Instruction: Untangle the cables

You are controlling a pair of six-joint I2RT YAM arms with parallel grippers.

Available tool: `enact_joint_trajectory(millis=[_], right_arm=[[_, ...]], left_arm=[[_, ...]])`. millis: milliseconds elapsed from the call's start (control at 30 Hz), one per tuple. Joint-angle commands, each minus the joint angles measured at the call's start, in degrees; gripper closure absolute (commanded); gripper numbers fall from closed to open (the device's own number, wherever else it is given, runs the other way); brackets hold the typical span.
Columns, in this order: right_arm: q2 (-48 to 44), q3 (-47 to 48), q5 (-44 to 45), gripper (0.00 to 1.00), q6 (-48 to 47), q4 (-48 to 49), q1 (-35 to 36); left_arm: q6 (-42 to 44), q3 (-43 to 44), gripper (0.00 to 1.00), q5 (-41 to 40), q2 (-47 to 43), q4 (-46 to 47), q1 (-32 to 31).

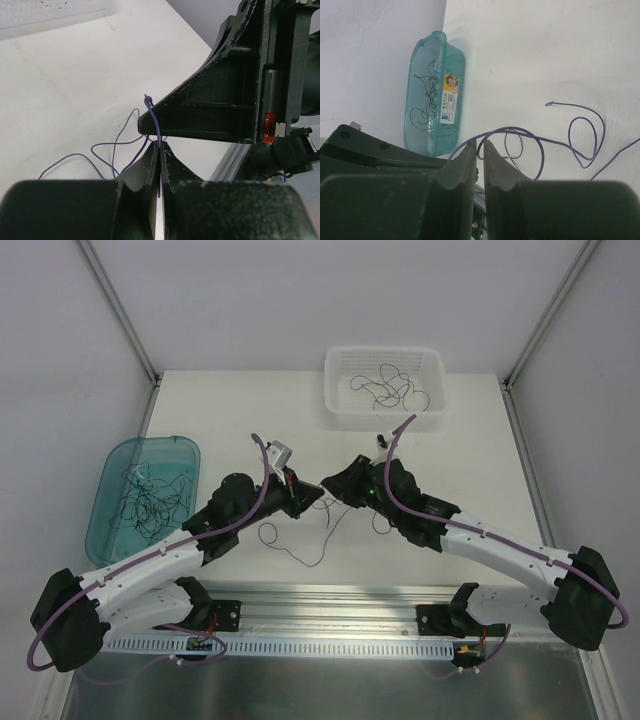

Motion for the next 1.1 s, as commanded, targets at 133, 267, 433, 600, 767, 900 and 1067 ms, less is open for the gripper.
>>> enact_joint_trajectory(millis=[133,267,433,600,767,900,1067], right_arm=[[-2.0,2.7,0.3,0.99,-1.9,0.1,0.3],[-5.9,4.2,0.2,0.99,-6.3,-6.5,0.1],[-9.5,9.2,-3.4,0.99,-12.2,-19.3,-2.0],[-8.3,16.7,-12.7,0.99,-17.6,-26.6,-8.1],[-2.9,17.7,-15.8,0.74,-19.8,-27.8,-16.3],[2.7,21.5,-13.4,0.61,-26.1,-34.4,-18.2],[-3.1,13.2,-23.8,0.43,-31.7,-26.6,-18.1]], left_arm=[[2.6,-0.7,1.00,-3.8,-1.6,-0.3,-0.6],[4.2,-1.6,1.00,-9.5,-3.1,-3.2,-0.6],[8.5,-1.8,1.00,-11.1,-4.6,-6.6,-0.5],[15.9,-3.1,1.00,-0.8,-6.5,-6.0,-0.6],[17.4,-4.3,1.00,7.0,-8.9,-4.6,-0.6],[16.4,-4.5,1.00,6.6,-9.9,-2.1,-0.6],[15.7,-1.8,1.00,2.5,-8.1,-3.9,-0.5]])
